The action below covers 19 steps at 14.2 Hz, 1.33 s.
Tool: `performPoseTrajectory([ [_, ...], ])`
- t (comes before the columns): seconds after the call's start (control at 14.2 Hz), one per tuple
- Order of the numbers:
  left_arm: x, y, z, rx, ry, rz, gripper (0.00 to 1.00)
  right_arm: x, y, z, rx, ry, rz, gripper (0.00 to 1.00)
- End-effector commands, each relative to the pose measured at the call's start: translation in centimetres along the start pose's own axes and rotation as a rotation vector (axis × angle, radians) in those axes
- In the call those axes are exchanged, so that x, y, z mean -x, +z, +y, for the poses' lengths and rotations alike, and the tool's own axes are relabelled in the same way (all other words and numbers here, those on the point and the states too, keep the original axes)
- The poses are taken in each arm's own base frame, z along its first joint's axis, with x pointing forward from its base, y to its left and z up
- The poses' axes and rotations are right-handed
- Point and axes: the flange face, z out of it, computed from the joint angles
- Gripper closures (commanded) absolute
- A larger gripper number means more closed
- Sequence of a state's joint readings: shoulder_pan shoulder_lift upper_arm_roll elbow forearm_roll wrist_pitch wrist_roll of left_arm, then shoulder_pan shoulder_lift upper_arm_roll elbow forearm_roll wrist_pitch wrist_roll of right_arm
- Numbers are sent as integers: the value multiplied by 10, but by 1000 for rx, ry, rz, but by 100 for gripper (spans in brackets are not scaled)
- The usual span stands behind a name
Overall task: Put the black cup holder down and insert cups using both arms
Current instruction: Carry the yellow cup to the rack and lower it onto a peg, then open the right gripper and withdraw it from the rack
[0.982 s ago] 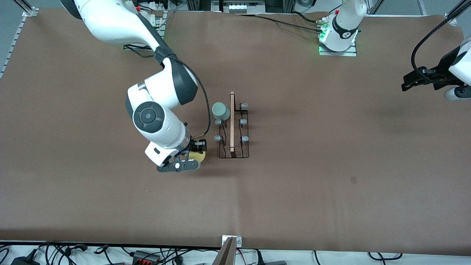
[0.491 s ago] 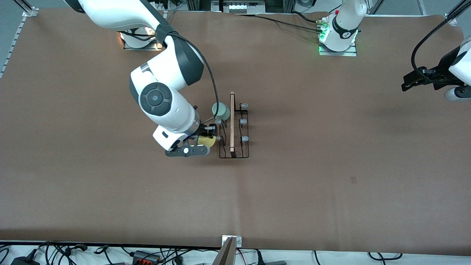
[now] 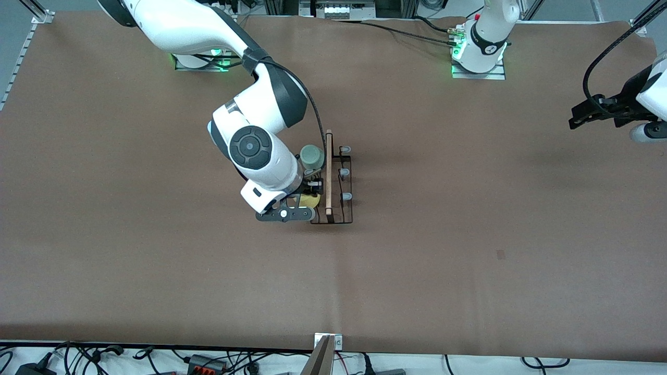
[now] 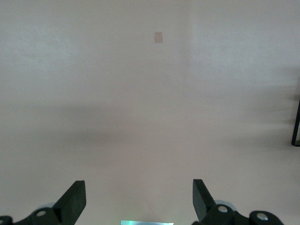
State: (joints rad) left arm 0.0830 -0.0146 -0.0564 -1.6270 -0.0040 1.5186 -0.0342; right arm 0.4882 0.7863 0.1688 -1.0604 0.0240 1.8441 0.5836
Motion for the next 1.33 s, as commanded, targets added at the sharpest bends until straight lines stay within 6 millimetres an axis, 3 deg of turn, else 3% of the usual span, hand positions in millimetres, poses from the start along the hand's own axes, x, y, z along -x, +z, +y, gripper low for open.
performPoseTrajectory([
  [0.0,0,-4,-4,6,11,9,0,1,6,-6,1,8,11,79],
  [0.42,0,-4,-4,6,12,9,0,4,32,-8,22,-1,-20,76],
  [0.49,0,-4,-4,6,12,9,0,5,40,-7,28,1,-29,53],
  [0.56,0,-4,-4,6,11,9,0,5,41,-7,31,13,-30,1],
  [0.63,0,-4,-4,6,12,8,0,4,37,-6,29,26,-28,0],
  [0.77,0,-4,-4,6,12,9,0,1,14,4,30,39,-18,0],
  [0.98,0,-4,-4,8,12,9,0,-4,-44,34,53,70,3,0],
  [1.12,0,-4,-4,6,12,9,0,-16,-89,76,54,118,39,0],
  [1.26,0,-4,-4,8,12,9,0,-30,-114,128,66,124,27,0],
])
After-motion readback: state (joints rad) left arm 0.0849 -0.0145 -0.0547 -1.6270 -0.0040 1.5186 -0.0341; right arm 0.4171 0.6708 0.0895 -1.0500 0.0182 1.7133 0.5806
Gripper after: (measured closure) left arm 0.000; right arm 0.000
